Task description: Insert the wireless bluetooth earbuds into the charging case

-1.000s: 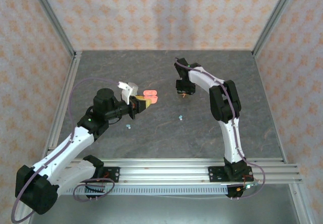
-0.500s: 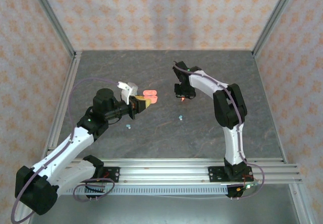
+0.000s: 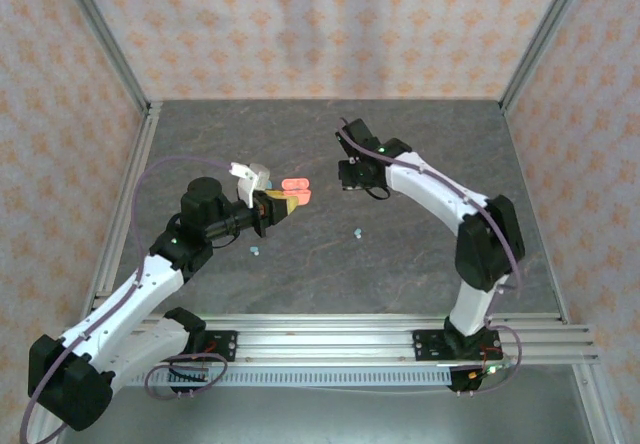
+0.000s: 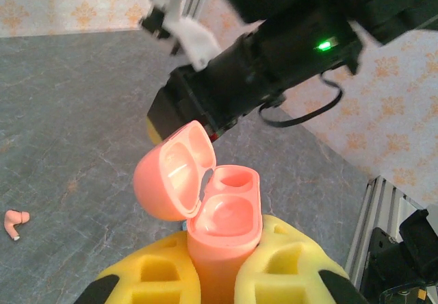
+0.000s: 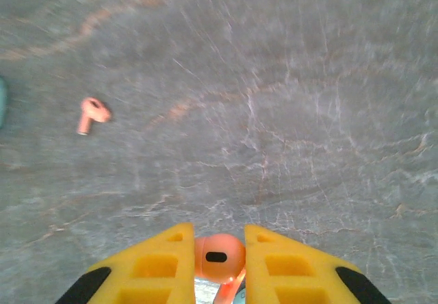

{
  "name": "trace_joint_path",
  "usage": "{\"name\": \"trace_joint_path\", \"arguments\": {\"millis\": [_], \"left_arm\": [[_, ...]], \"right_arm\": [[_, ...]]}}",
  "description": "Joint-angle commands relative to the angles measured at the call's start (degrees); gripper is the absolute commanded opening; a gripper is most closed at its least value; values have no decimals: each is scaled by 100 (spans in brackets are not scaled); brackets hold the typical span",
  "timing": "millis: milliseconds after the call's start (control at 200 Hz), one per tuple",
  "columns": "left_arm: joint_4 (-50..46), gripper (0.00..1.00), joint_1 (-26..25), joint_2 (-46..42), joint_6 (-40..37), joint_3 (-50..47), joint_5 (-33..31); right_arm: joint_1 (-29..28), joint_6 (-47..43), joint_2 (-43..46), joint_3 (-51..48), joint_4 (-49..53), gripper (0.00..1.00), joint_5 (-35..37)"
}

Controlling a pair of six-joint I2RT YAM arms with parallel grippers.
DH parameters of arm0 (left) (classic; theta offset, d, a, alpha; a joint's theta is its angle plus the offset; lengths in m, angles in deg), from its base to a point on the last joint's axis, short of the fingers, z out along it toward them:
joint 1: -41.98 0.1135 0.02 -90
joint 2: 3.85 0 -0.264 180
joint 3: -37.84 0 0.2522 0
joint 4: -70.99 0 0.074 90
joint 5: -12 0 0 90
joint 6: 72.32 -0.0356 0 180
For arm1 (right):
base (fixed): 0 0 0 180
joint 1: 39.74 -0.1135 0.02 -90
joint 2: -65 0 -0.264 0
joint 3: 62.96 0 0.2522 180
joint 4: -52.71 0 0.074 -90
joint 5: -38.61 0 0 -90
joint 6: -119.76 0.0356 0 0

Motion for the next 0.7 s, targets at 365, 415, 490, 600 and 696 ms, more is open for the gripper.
{"name": "trace_joint_path", "arguments": {"millis": [365, 415, 490, 600, 696], "left_arm": [[102, 0, -245, -237, 170, 184, -232], [158, 0, -262, -252, 222, 183, -281], [287, 0, -309, -246, 297, 184, -348], [426, 0, -368, -180, 282, 165, -488], [653, 0, -368, -103, 317, 97, -554]], "right_arm": [[-678, -617, 2241, -895, -1422, 19, 467], [-701, -606, 2429, -997, -1582, 19, 380], [-726, -539, 2716, -1160, -1857, 19, 234], [-761, -580, 3025, -1338, -2272, 19, -250], [-859, -658, 3157, -1362, -2463, 19, -522]]}}
